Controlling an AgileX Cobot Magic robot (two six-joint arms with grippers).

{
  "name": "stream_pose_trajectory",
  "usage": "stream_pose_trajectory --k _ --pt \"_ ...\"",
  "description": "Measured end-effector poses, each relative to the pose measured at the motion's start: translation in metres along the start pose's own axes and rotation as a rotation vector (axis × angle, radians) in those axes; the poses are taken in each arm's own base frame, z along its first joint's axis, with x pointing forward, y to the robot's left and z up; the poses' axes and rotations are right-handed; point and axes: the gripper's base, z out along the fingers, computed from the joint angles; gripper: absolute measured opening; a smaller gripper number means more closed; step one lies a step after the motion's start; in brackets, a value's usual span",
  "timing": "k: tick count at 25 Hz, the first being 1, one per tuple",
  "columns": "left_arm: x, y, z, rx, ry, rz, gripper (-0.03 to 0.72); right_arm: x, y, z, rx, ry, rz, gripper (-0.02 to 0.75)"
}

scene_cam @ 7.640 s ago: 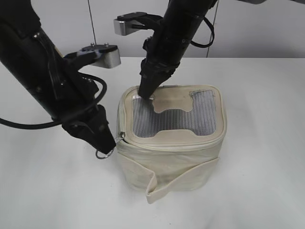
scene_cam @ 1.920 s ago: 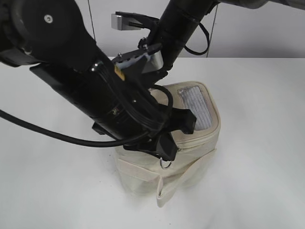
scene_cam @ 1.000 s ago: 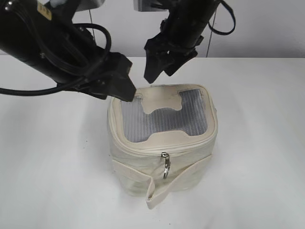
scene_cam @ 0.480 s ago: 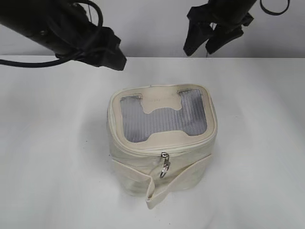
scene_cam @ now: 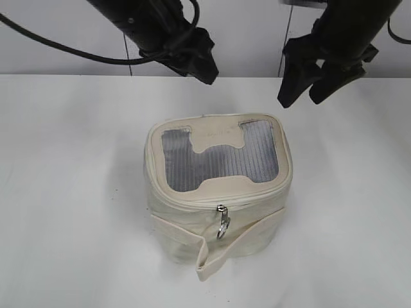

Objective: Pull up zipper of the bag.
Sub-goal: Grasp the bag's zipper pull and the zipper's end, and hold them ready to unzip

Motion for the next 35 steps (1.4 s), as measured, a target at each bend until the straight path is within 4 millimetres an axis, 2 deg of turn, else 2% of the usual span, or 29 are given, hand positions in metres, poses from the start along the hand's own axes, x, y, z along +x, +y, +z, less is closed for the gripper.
stream_pose_trajectory --k 5,10,14,19,22,28,31,33,35 --pt "-0.009 0.001 0.031 0.108 0.094 0.109 0.44 0.024 0.0 -0.001 0.009 0.047 0.014 0.534" --pt "-0.012 0.002 0.056 0.207 0.146 0.177 0.44 0.049 -0.007 -0.014 0.044 0.063 0.064 0.534" --pt "-0.015 0.0 0.068 0.276 0.155 0.199 0.441 0.068 -0.007 -0.021 0.072 0.077 0.108 0.534" --pt "-0.016 -0.002 0.073 0.319 0.149 0.215 0.441 0.085 -0.003 -0.022 0.07 0.095 0.13 0.534" --pt "-0.017 -0.003 0.074 0.334 0.135 0.227 0.442 0.09 -0.002 -0.021 0.068 0.101 0.145 0.534" --pt "-0.008 -0.004 0.096 0.382 0.186 0.209 0.442 0.091 -0.002 -0.02 0.062 0.092 0.153 0.534" --pt "-0.006 -0.006 0.1 0.397 0.198 0.206 0.438 0.09 -0.002 -0.02 0.059 0.09 0.155 0.534" --pt "-0.006 -0.006 0.099 0.405 0.202 0.207 0.408 0.09 -0.002 -0.02 0.058 0.084 0.156 0.534" --pt "-0.005 -0.007 0.098 0.416 0.212 0.207 0.334 0.088 -0.001 -0.02 0.055 0.068 0.158 0.534"
